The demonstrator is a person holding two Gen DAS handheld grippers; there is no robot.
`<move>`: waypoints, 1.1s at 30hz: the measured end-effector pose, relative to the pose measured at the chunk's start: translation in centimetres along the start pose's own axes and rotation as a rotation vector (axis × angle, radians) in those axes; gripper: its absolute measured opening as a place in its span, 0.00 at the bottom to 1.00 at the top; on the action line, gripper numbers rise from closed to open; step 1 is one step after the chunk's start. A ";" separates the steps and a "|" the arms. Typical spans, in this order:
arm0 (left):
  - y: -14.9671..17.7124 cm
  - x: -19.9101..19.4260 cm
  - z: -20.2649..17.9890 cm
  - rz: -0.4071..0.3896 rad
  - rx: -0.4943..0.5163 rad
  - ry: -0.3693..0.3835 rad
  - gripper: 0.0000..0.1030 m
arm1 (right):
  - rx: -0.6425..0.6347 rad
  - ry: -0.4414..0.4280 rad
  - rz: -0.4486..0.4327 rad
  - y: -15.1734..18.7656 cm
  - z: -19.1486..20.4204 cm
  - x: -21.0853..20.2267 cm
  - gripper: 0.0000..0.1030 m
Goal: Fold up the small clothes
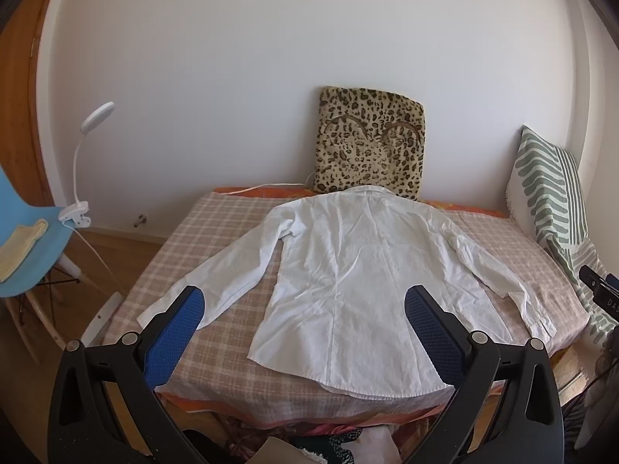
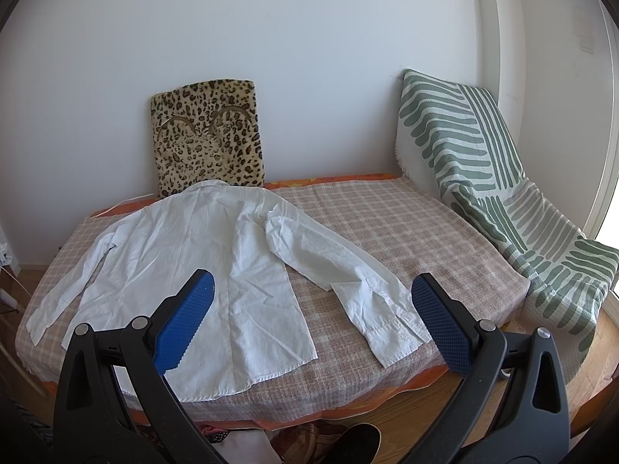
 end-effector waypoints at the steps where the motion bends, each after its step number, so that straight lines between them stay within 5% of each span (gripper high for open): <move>1: 0.0 0.0 0.0 0.000 0.000 0.000 1.00 | 0.000 0.001 0.000 0.0 0.0 0.0 1.00; 33: 0.4 0.0 -0.7 -0.001 -0.005 0.007 1.00 | 0.004 -0.002 0.006 0.2 0.1 0.3 1.00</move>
Point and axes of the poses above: each gripper's, at about its wrist camera, not at the fingertips, and x roughly the way its jaws point, z to its left, y to its underside, the point moved 10 cm from there along x, roughly the way its jaws point, and after that the axes turned 14 degrees about -z, right-handed, at the moved point
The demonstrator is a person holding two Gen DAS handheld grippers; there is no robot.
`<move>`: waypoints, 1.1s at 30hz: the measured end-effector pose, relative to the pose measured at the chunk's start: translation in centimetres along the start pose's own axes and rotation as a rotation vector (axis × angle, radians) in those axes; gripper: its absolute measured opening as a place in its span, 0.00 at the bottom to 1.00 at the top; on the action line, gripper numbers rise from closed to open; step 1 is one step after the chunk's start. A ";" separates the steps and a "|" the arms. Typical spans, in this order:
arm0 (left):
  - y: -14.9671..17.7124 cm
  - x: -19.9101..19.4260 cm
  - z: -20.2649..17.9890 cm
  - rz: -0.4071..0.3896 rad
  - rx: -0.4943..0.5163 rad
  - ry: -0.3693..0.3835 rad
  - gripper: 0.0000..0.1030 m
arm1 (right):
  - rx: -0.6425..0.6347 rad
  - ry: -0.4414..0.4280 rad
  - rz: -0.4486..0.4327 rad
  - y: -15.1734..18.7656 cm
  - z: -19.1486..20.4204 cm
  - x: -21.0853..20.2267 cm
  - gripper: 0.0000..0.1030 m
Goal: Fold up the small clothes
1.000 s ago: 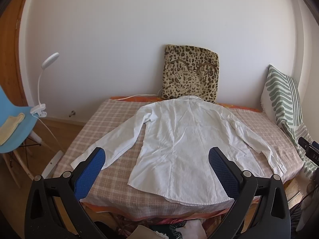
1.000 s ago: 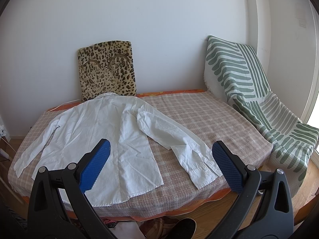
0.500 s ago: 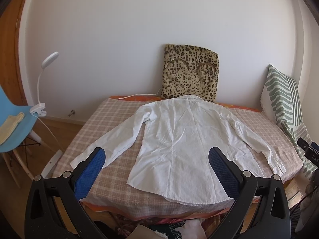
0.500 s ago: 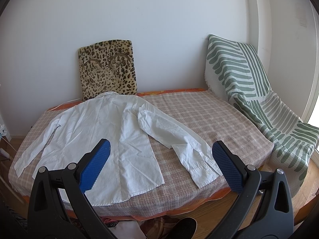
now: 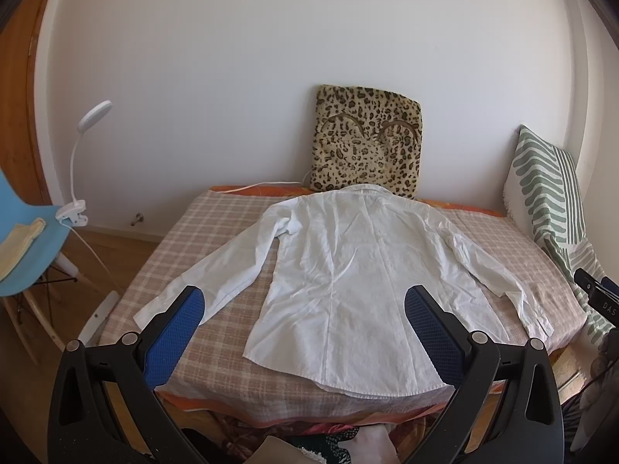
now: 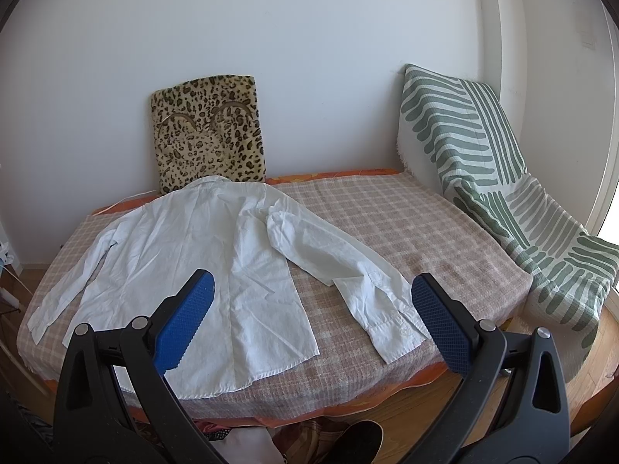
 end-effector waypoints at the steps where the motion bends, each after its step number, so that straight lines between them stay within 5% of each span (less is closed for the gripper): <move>1: 0.0 0.0 0.0 0.000 -0.001 0.001 1.00 | 0.000 -0.001 0.000 0.0 0.0 0.0 1.00; 33: 0.4 0.3 0.1 0.005 -0.009 0.010 1.00 | 0.004 -0.013 0.016 1.4 1.7 0.5 1.00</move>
Point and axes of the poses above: each gripper's, at about its wrist camera, not at the fingertips, and x roughly the way its jaws point, z to its left, y to its underside, the point moved 10 cm from there along x, roughly the way its jaws point, and after that the axes turned 14 degrees about -z, right-handed, at the moved point
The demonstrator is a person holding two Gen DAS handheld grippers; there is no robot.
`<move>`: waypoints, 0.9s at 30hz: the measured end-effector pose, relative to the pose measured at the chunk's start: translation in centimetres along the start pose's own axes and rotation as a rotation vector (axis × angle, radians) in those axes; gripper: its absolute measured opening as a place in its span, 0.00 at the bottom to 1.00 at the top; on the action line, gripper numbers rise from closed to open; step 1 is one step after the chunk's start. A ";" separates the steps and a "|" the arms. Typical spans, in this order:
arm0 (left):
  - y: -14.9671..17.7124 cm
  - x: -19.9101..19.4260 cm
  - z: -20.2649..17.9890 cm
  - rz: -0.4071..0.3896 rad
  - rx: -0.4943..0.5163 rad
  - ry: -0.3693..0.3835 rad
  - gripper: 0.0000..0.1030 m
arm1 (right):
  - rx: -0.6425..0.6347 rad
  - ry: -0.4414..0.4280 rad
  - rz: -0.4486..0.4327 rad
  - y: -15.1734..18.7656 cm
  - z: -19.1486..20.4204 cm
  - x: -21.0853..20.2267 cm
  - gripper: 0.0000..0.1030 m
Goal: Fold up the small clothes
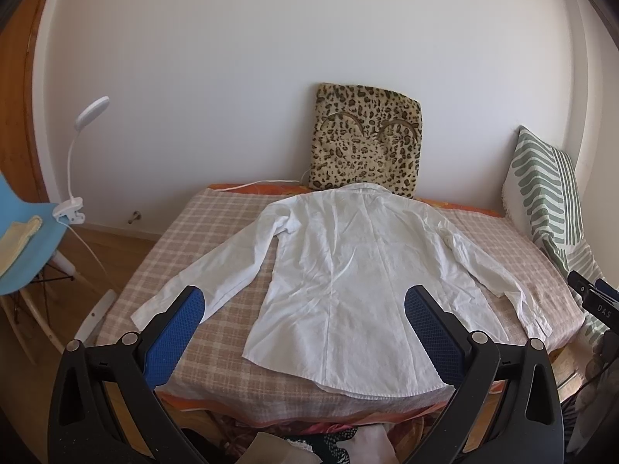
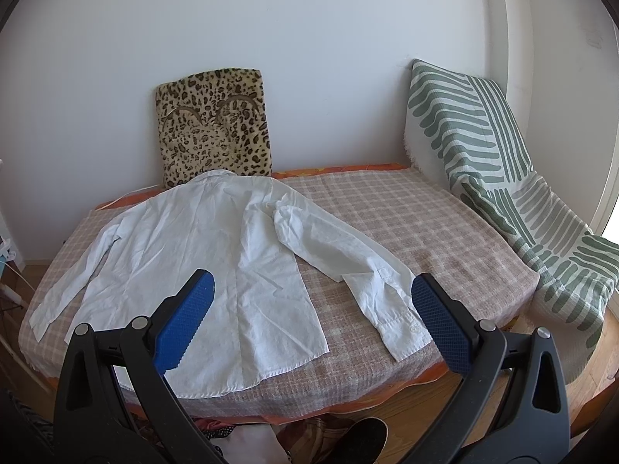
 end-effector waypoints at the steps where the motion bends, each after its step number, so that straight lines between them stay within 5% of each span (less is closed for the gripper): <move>1: 0.0 0.0 0.0 0.001 0.000 0.001 1.00 | 0.001 -0.001 0.001 0.0 0.1 0.0 1.00; 9: 0.9 1.4 2.3 0.051 -0.050 0.014 1.00 | 0.011 -0.025 0.017 -0.5 1.1 1.2 1.00; 16: 0.2 2.1 4.8 0.013 -0.045 0.063 1.00 | 0.032 -0.085 0.031 -1.0 3.4 3.0 1.00; 23: 1.0 3.6 9.6 0.071 -0.032 0.010 0.98 | 0.043 -0.177 0.045 -1.7 6.8 5.3 1.00; 27: 1.9 4.7 12.8 0.116 -0.052 -0.024 0.88 | 0.036 -0.215 0.055 -2.0 9.0 6.6 1.00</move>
Point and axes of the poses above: each gripper's, at about its wrist camera, not at the fingertips, and x roughly the way its jaws point, z to its left, y to its underside, the point moved 10 cm from there along x, roughly the way its jaws point, and after that the axes turned 14 degrees about -z, right-handed, at the moved point
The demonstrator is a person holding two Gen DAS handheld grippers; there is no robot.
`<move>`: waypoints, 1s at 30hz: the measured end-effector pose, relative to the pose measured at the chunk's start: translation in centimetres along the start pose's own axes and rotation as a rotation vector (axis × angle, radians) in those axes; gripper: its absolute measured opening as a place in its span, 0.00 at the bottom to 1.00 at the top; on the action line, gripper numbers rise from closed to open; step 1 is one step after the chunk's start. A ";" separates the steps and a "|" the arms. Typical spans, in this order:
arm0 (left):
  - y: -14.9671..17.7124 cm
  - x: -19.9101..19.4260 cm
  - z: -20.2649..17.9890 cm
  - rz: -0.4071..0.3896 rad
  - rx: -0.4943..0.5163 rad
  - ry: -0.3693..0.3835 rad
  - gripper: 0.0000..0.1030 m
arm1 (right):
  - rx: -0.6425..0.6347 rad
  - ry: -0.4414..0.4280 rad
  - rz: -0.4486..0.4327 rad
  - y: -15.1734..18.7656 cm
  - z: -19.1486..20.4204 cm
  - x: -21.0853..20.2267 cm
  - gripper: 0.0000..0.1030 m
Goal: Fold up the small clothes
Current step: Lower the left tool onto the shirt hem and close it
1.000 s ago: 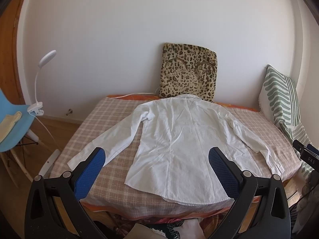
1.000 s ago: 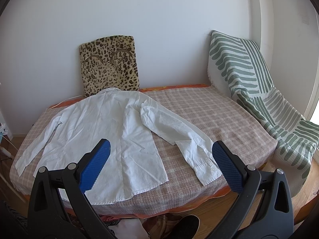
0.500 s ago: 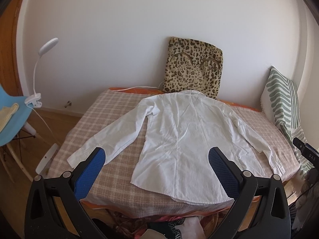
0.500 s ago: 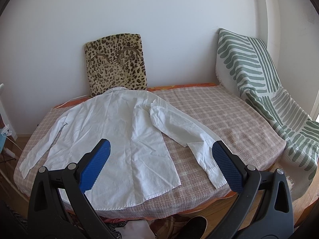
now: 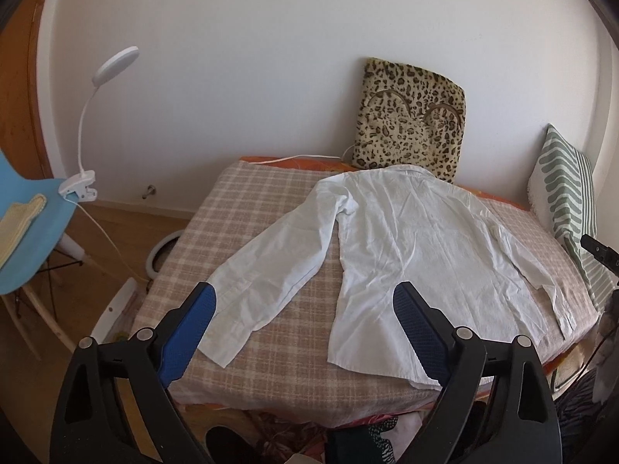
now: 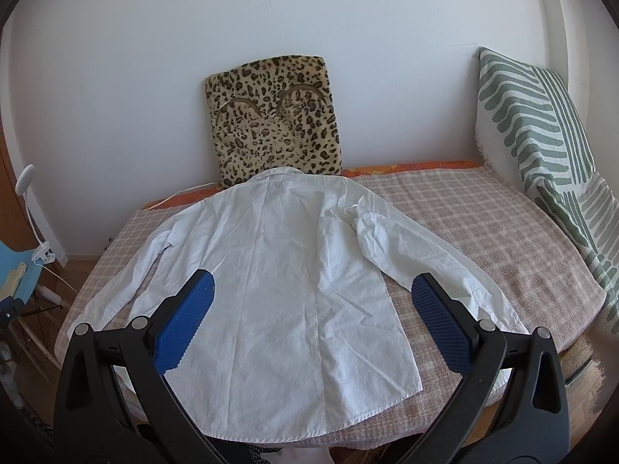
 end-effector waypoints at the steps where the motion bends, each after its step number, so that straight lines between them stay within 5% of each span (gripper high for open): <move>1: 0.3 0.4 0.7 0.019 -0.018 -0.002 0.87 | -0.005 -0.009 0.003 -0.1 0.6 0.5 1.00; 3: 0.7 1.0 2.2 0.044 -0.050 -0.006 0.78 | -0.015 -0.032 0.012 -0.2 1.9 1.6 1.00; 10: 1.6 3.5 7.3 0.116 -0.079 -0.039 0.73 | -0.034 -0.137 0.050 -1.0 7.0 4.5 1.00; 16: 3.7 6.9 11.5 0.232 -0.124 -0.035 0.52 | -0.086 -0.206 0.080 -2.2 12.3 7.9 1.00; 30: 9.9 11.8 15.0 0.425 -0.105 -0.027 0.48 | -0.093 -0.367 0.263 -3.2 24.6 18.4 1.00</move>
Point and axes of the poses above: each gripper's, at about its wrist camera, not at the fingertips, and x roughly the way its jaws point, z to its left, y to its underside, the point moved 10 cm from there along x, roughly the way its jaws point, and after that the axes turned 14 degrees about -z, right-handed, at the moved point
